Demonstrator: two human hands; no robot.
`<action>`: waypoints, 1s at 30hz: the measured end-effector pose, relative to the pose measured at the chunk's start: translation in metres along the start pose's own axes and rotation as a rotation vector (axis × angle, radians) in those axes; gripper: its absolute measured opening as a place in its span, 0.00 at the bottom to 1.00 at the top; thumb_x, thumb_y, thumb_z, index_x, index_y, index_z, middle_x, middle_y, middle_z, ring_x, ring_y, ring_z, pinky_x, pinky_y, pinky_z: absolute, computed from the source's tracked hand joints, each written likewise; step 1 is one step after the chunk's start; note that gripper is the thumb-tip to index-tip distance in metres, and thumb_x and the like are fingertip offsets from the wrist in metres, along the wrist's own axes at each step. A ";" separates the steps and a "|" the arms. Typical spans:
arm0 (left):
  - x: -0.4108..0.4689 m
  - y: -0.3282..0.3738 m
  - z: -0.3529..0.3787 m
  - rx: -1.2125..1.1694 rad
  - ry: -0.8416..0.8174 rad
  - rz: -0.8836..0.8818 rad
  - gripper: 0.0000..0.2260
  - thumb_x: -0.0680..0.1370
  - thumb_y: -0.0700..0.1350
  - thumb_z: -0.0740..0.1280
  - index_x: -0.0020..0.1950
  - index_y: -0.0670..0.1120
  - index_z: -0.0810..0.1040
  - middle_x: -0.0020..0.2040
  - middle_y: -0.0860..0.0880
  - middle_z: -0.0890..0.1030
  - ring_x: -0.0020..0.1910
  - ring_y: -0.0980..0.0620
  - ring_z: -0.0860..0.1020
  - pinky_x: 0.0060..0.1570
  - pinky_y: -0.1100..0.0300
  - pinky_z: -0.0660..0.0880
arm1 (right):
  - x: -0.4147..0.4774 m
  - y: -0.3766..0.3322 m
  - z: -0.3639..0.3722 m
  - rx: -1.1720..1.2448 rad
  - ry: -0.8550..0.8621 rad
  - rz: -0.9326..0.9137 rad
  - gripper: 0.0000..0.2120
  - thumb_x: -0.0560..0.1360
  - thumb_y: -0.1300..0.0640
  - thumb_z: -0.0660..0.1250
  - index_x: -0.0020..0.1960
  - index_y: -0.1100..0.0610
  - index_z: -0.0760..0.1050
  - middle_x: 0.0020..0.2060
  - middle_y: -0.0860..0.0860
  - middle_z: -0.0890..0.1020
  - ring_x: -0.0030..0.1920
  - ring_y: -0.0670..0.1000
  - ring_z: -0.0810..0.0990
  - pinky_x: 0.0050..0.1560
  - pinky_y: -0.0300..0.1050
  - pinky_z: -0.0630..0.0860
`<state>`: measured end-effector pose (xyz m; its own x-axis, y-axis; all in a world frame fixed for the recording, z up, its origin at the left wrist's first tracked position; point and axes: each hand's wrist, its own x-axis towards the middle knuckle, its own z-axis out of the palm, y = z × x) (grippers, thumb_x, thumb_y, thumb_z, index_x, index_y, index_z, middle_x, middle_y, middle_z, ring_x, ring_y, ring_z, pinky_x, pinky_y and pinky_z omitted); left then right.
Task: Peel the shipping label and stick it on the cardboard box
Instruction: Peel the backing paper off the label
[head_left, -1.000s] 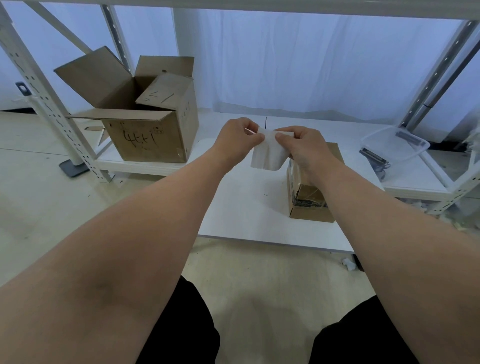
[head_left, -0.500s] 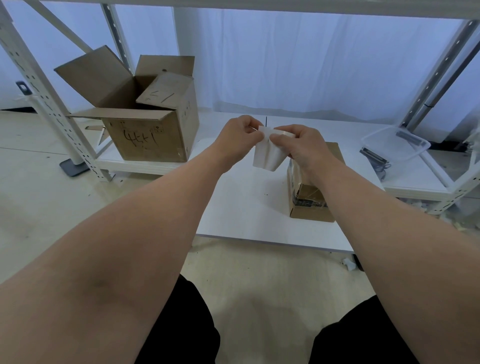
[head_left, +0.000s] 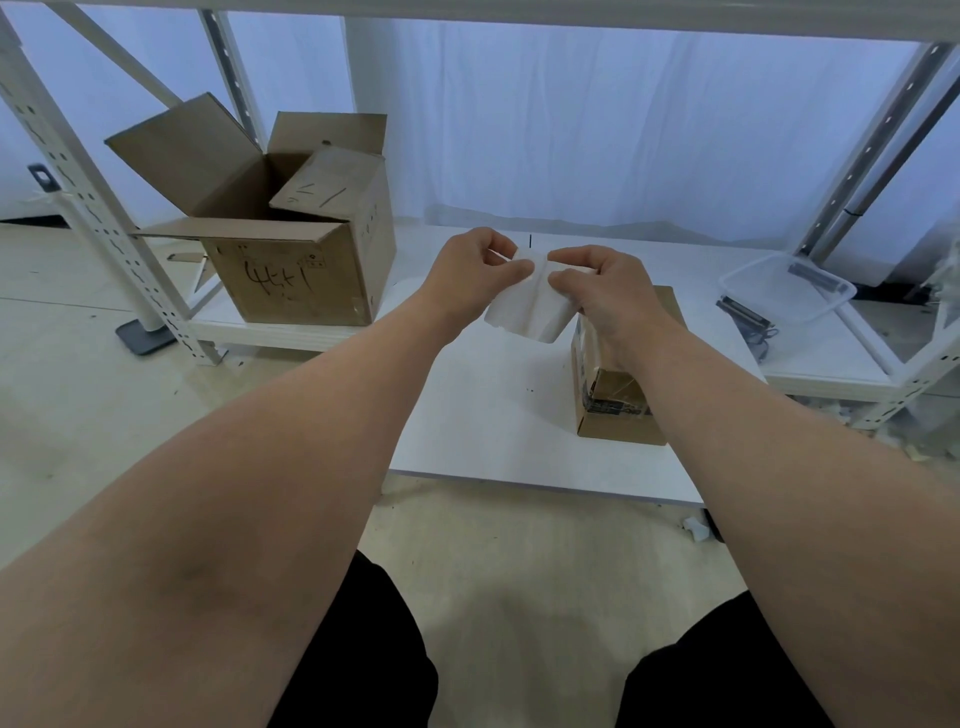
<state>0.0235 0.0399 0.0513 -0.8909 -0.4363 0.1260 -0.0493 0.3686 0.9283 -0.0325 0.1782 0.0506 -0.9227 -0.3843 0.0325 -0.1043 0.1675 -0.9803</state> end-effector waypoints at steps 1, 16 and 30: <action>0.000 0.000 0.000 -0.005 -0.002 -0.001 0.07 0.75 0.45 0.70 0.48 0.45 0.75 0.36 0.53 0.73 0.34 0.57 0.72 0.31 0.67 0.67 | 0.000 0.000 0.000 0.002 -0.002 -0.002 0.12 0.73 0.63 0.67 0.56 0.57 0.79 0.53 0.52 0.79 0.52 0.50 0.77 0.56 0.47 0.77; 0.006 -0.003 0.000 -0.043 0.136 -0.080 0.07 0.79 0.48 0.63 0.49 0.45 0.72 0.45 0.48 0.77 0.40 0.49 0.75 0.31 0.62 0.70 | 0.002 0.003 0.000 0.130 -0.072 0.053 0.20 0.71 0.56 0.73 0.62 0.57 0.74 0.50 0.51 0.80 0.52 0.52 0.80 0.57 0.45 0.78; 0.004 -0.003 0.002 -0.146 -0.033 -0.022 0.09 0.74 0.44 0.71 0.50 0.45 0.75 0.48 0.46 0.79 0.50 0.45 0.80 0.52 0.51 0.78 | 0.005 0.002 0.002 0.177 -0.048 0.027 0.10 0.73 0.64 0.65 0.54 0.57 0.74 0.45 0.51 0.80 0.46 0.51 0.81 0.51 0.46 0.80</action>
<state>0.0190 0.0384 0.0483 -0.9050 -0.4145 0.0959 -0.0046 0.2350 0.9720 -0.0368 0.1744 0.0482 -0.9049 -0.4255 0.0001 -0.0086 0.0182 -0.9998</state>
